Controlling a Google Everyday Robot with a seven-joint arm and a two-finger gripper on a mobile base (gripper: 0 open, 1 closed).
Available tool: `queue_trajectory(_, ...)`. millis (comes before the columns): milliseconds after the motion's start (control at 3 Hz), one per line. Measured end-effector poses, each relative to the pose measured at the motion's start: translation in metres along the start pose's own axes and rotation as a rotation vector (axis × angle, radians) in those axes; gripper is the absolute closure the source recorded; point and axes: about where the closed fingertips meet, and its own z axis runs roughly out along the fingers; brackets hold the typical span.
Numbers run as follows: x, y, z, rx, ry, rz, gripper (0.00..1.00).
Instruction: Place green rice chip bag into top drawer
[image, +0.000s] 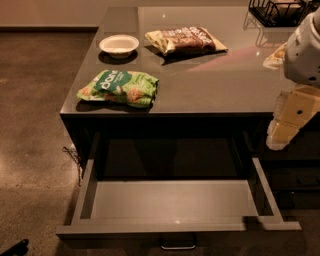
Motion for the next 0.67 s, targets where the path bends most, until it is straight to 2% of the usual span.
queue_trajectory(333,0.000,0.000,0.000,0.000,0.000,0.000,0.00)
queue_trajectory(667,-0.009,-0.013,0.004,0.020,-0.051,0.010,0.00)
